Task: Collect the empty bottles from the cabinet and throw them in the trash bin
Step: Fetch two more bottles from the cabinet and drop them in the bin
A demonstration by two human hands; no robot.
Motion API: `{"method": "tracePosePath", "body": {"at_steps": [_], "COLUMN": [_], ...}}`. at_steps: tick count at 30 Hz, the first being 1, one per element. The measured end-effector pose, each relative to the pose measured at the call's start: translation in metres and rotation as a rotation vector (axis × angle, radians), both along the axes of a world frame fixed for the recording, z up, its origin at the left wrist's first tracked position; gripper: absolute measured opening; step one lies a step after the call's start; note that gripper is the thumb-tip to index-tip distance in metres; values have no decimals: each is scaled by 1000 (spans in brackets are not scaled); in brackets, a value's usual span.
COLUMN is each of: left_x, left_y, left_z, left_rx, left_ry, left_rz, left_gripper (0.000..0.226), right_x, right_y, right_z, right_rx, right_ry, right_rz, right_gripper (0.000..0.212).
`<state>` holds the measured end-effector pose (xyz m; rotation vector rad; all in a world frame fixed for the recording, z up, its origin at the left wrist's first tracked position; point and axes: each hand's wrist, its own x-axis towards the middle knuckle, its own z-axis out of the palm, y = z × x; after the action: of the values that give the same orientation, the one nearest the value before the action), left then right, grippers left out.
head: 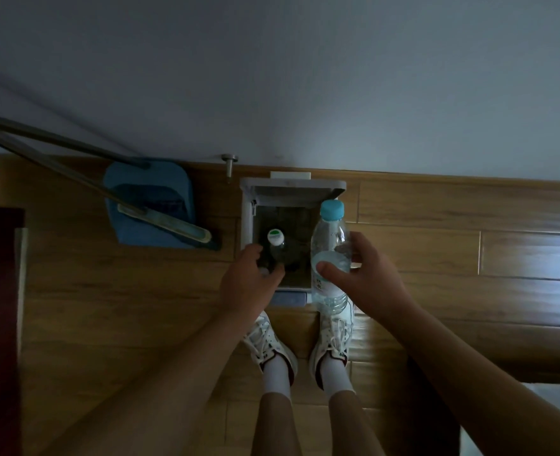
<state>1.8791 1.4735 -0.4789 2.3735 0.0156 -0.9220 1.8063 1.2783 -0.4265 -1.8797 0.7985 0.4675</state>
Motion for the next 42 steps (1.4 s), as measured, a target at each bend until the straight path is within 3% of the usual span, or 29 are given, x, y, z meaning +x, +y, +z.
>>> {"method": "tracePosePath", "body": {"at_steps": [3, 6, 8, 14, 21, 33, 42], "left_x": [2, 2, 1, -6, -9, 0, 17], "left_y": [11, 31, 47, 96, 124, 127, 114], "left_z": [16, 26, 31, 38, 25, -14, 7], "left_rx": [-2, 6, 50, 147, 154, 119, 105], "left_ry": [11, 22, 60, 177, 166, 175, 199], "left_rz": [14, 26, 10, -1, 49, 57, 71], "left_gripper": [12, 26, 24, 40, 34, 33, 37], "right_x": [8, 16, 21, 34, 64, 50, 52], "right_y": [3, 8, 13, 25, 45, 51, 44], "right_z": [4, 8, 11, 16, -23, -113, -101], "right_rx": [1, -1, -11, -42, -58, -133, -102], "right_ry": [-7, -6, -9, -33, -63, 177, 290], "right_rz": [18, 31, 49, 101, 165, 317, 413], "right_gripper": [63, 57, 54, 59, 72, 80, 34]}}
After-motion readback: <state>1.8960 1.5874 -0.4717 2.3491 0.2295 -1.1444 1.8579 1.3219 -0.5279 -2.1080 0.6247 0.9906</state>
